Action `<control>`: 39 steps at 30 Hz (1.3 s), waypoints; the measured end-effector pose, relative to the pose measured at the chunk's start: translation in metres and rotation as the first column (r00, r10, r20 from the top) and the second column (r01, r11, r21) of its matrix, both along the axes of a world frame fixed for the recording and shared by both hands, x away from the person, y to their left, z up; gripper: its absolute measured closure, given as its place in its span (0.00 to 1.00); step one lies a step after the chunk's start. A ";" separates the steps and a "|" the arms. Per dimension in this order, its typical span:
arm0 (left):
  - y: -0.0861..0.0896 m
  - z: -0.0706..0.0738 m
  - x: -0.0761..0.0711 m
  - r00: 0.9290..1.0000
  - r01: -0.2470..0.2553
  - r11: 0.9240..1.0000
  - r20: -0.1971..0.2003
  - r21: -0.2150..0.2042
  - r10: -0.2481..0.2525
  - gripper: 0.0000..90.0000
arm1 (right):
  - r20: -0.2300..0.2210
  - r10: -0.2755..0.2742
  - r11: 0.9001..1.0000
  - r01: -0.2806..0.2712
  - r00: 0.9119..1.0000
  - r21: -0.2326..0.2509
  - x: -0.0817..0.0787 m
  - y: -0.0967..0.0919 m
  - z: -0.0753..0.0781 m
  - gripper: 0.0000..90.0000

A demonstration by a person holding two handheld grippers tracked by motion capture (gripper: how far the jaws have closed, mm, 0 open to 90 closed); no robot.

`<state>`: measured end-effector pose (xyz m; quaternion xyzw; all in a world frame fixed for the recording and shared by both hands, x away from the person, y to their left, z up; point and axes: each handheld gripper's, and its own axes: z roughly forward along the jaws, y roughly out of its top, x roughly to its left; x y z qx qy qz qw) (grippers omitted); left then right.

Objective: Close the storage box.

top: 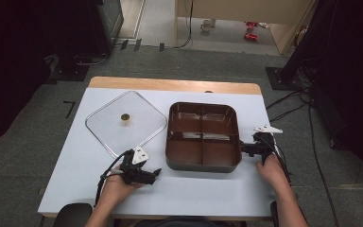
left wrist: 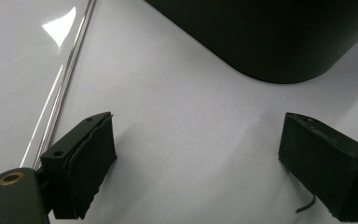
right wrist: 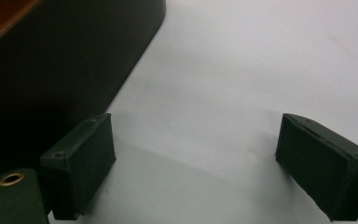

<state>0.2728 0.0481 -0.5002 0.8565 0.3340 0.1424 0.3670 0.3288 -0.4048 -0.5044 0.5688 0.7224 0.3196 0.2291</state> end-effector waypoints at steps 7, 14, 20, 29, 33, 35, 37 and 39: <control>-0.001 0.000 0.000 1.000 -0.011 1.000 -0.003 0.000 0.011 0.12 | -0.001 0.000 1.000 0.000 1.000 0.001 0.000 0.000 0.000 0.12; -0.002 0.004 0.001 1.000 -0.015 1.000 -0.025 0.023 0.016 0.14 | 0.000 0.000 1.000 0.000 1.000 0.000 0.000 0.000 0.000 0.12; -0.003 0.013 0.005 0.995 -0.028 0.998 -0.090 0.048 0.032 0.24 | 0.002 -0.001 1.000 0.001 1.000 -0.002 0.000 0.000 0.000 0.12; -0.007 0.022 0.004 0.996 -0.016 0.996 -0.084 0.089 0.023 0.30 | 0.001 0.000 1.000 0.000 1.000 -0.002 0.000 0.000 0.000 0.12; -0.010 0.028 0.010 0.994 -0.023 0.998 -0.104 0.054 0.029 0.28 | 0.000 0.000 1.000 0.000 1.000 -0.001 0.000 0.000 0.000 0.12; -0.011 0.029 0.011 0.995 -0.016 0.999 -0.100 0.051 0.021 0.29 | 0.001 0.000 1.000 0.000 1.000 -0.001 0.000 0.000 0.000 0.12; -0.013 0.030 0.013 0.995 -0.006 0.999 -0.094 0.052 0.011 0.29 | 0.001 0.000 1.000 0.000 1.000 -0.001 0.000 0.000 0.000 0.12; -0.015 0.034 0.015 0.996 0.001 0.998 -0.090 0.055 0.004 0.29 | 0.001 0.000 1.000 0.000 1.000 -0.002 0.000 0.000 0.000 0.12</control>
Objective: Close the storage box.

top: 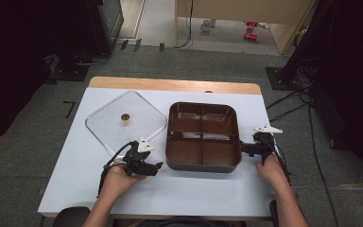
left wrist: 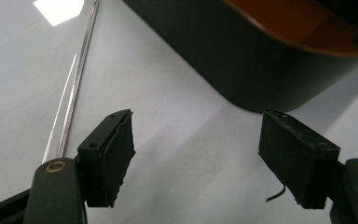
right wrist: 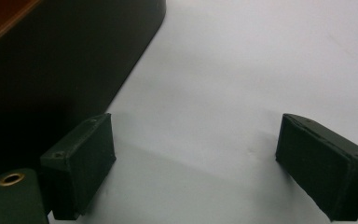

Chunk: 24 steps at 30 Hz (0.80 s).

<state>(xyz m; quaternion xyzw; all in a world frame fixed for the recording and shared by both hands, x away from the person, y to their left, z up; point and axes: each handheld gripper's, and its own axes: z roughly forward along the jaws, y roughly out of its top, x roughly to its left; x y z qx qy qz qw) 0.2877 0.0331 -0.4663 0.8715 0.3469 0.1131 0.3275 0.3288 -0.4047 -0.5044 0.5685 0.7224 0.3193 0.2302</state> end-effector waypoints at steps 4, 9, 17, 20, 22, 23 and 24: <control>0.000 0.005 0.003 1.000 0.002 1.000 -0.010 -0.018 -0.003 0.26 | 0.000 0.000 1.000 0.000 1.000 0.000 0.000 0.000 0.000 0.12; -0.003 0.015 0.009 1.000 0.017 0.999 -0.013 -0.035 -0.018 0.26 | 0.000 0.000 1.000 0.000 1.000 0.000 0.000 0.000 0.000 0.12; -0.003 0.019 0.020 0.998 0.054 0.998 -0.017 -0.016 -0.054 0.27 | -0.001 0.001 1.000 -0.001 1.000 0.000 0.000 0.000 0.000 0.12; -0.003 0.021 0.025 0.998 0.058 0.998 -0.020 -0.007 -0.058 0.27 | -0.001 0.001 1.000 -0.001 1.000 0.000 0.000 0.000 0.000 0.12; -0.003 0.022 0.027 0.998 0.055 0.998 -0.020 -0.007 -0.055 0.28 | 0.000 0.000 1.000 0.000 1.000 0.000 0.000 0.000 0.000 0.12; -0.001 0.023 0.030 0.998 0.057 0.998 -0.029 -0.014 -0.058 0.28 | -0.001 0.001 1.000 -0.001 1.000 0.000 0.000 0.000 0.000 0.12; 0.000 0.023 0.032 0.998 0.058 0.998 -0.035 -0.015 -0.059 0.28 | -0.001 0.001 1.000 -0.001 1.000 0.000 0.000 0.000 0.000 0.12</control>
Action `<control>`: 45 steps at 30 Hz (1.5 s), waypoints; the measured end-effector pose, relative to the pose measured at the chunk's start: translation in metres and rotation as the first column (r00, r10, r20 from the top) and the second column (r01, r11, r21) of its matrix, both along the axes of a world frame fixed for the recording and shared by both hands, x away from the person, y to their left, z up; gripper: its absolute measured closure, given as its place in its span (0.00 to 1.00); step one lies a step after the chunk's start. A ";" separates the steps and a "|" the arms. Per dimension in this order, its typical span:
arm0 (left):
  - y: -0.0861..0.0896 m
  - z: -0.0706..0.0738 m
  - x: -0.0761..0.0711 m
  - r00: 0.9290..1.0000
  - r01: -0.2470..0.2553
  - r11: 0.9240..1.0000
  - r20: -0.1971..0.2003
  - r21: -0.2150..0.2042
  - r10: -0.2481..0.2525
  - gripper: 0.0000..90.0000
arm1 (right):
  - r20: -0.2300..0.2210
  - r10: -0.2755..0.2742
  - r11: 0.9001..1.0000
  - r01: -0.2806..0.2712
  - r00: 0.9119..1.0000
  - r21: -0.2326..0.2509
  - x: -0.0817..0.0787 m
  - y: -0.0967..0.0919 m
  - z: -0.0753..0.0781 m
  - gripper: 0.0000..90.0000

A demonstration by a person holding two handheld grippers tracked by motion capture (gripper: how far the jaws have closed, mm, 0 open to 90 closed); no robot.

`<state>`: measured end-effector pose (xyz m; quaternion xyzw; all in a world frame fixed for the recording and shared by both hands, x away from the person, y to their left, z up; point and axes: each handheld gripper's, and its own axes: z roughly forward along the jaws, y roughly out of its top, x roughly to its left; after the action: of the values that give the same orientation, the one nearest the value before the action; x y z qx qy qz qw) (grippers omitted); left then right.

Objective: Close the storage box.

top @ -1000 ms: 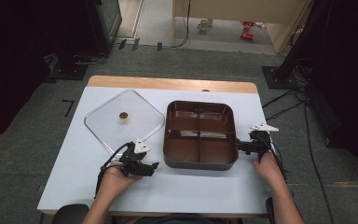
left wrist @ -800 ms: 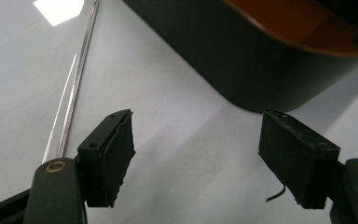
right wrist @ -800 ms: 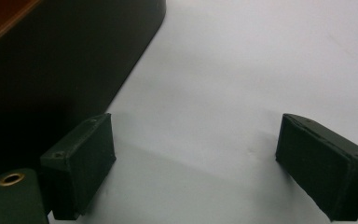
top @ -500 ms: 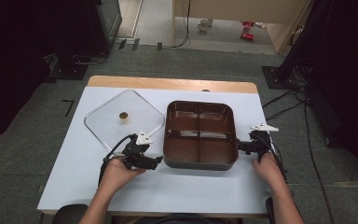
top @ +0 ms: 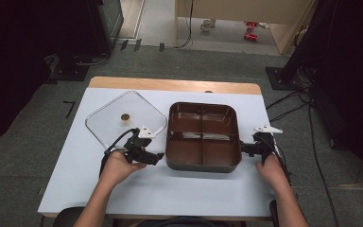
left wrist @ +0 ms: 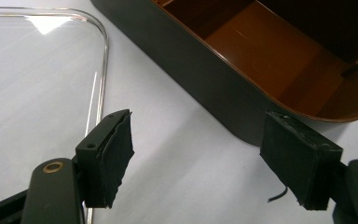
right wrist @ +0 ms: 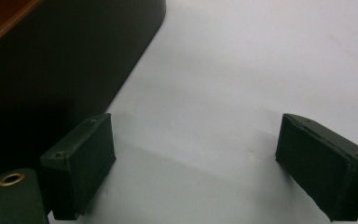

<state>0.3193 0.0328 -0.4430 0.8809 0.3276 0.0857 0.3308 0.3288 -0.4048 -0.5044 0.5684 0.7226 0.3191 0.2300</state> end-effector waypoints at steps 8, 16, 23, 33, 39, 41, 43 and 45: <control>0.007 0.007 0.012 1.000 -0.002 1.000 -0.003 -0.023 0.002 0.29 | 0.000 0.000 1.000 0.000 1.000 0.000 0.000 0.000 0.000 0.12; 0.015 0.014 0.023 1.000 -0.006 1.000 0.022 -0.017 0.006 0.35 | -0.001 -0.001 1.000 0.001 1.000 0.001 0.000 0.000 0.000 0.12; 0.025 0.023 0.036 0.999 -0.033 0.999 0.037 -0.035 0.034 0.35 | 0.000 0.000 1.000 0.000 1.000 0.000 0.000 0.000 0.000 0.12; 0.039 0.035 0.053 0.996 -0.067 0.996 0.051 -0.057 0.070 0.35 | 0.000 0.000 1.000 0.000 1.000 -0.001 0.000 0.000 0.000 0.12; 0.048 0.032 0.066 0.991 -0.111 0.992 0.073 -0.066 0.116 0.35 | 0.001 0.001 1.000 -0.001 1.000 0.000 0.000 0.000 0.000 0.12; 0.049 0.030 0.068 0.990 -0.112 0.992 0.079 -0.058 0.117 0.36 | 0.001 0.000 1.000 0.000 1.000 0.000 0.000 0.000 0.000 0.12; 0.053 0.026 0.072 0.990 -0.120 0.991 0.072 -0.054 0.123 0.37 | 0.000 0.000 1.000 0.000 1.000 0.002 0.000 0.000 0.000 0.12; 0.059 0.023 0.077 0.986 -0.149 0.987 0.071 -0.057 0.153 0.40 | 0.000 0.000 1.000 0.000 1.000 0.001 0.000 0.000 0.000 0.12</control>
<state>0.3967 0.0914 -0.4202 0.8409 0.3829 0.1349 0.3579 0.3287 -0.4049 -0.5044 0.5683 0.7226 0.3196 0.2298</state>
